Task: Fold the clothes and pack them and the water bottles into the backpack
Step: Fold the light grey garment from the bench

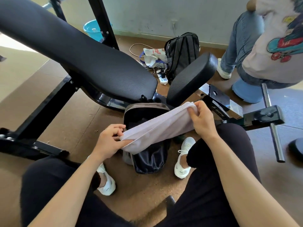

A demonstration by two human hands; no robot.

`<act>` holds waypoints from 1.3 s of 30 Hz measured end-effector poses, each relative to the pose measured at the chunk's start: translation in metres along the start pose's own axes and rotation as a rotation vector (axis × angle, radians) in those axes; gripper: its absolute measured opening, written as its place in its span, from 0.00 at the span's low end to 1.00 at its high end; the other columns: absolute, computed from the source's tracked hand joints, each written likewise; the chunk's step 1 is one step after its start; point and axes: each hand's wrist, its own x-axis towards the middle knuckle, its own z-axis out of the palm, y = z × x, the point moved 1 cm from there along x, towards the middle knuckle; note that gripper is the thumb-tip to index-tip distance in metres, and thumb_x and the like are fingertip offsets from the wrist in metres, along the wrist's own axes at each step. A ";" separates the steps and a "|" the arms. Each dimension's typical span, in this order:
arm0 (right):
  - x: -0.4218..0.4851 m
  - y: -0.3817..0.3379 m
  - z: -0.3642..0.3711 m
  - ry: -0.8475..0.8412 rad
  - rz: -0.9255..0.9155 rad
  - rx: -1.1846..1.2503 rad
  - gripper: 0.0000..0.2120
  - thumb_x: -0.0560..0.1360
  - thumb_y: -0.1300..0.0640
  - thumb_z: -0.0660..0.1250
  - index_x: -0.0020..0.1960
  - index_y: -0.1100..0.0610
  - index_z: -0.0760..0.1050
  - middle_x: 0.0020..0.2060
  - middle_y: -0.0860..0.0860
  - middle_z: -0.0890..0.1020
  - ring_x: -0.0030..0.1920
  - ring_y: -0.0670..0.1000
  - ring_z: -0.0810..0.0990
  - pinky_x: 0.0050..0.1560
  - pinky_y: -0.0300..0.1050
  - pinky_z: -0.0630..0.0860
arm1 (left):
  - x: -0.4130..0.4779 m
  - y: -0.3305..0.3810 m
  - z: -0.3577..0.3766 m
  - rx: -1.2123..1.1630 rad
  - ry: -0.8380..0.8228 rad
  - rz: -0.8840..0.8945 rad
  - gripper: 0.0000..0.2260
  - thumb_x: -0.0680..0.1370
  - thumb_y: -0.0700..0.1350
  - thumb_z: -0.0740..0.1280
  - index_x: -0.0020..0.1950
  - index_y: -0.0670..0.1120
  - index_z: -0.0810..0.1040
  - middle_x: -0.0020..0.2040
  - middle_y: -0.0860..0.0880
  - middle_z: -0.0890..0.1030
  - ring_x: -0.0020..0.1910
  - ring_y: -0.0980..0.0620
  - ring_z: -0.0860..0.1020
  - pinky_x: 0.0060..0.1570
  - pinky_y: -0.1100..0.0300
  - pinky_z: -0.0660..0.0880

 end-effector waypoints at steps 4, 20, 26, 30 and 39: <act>-0.008 -0.009 0.007 -0.087 -0.033 0.034 0.07 0.84 0.53 0.62 0.54 0.57 0.72 0.43 0.49 0.78 0.43 0.45 0.74 0.44 0.38 0.70 | -0.009 0.000 -0.026 -0.331 -0.337 -0.230 0.15 0.64 0.53 0.79 0.30 0.51 0.73 0.37 0.45 0.77 0.37 0.50 0.74 0.38 0.60 0.70; -0.005 -0.007 0.035 -0.192 0.065 -0.096 0.11 0.84 0.52 0.60 0.55 0.61 0.71 0.46 0.55 0.78 0.44 0.51 0.74 0.42 0.44 0.69 | -0.025 -0.015 -0.007 -1.069 -0.156 -0.777 0.27 0.78 0.60 0.65 0.68 0.42 0.79 0.67 0.42 0.80 0.61 0.41 0.80 0.67 0.46 0.71; -0.001 -0.001 0.035 -0.168 0.117 -0.085 0.10 0.83 0.52 0.61 0.54 0.59 0.72 0.47 0.54 0.79 0.47 0.54 0.76 0.42 0.46 0.70 | -0.024 -0.015 -0.005 -0.906 -0.130 -0.748 0.31 0.69 0.50 0.80 0.70 0.42 0.78 0.62 0.41 0.84 0.63 0.40 0.82 0.60 0.44 0.77; -0.003 -0.001 0.037 -0.154 0.106 -0.041 0.10 0.83 0.51 0.61 0.53 0.59 0.73 0.47 0.56 0.79 0.46 0.54 0.76 0.43 0.47 0.71 | -0.022 -0.023 -0.001 -0.883 -0.050 -0.869 0.30 0.67 0.47 0.80 0.67 0.42 0.79 0.59 0.41 0.85 0.60 0.40 0.83 0.62 0.40 0.77; -0.006 -0.009 0.041 -0.085 0.024 0.023 0.08 0.83 0.53 0.63 0.50 0.57 0.72 0.40 0.54 0.77 0.39 0.48 0.73 0.40 0.41 0.70 | -0.019 -0.014 0.008 -0.539 0.131 -0.494 0.11 0.83 0.55 0.66 0.61 0.50 0.79 0.58 0.49 0.84 0.59 0.49 0.81 0.60 0.54 0.77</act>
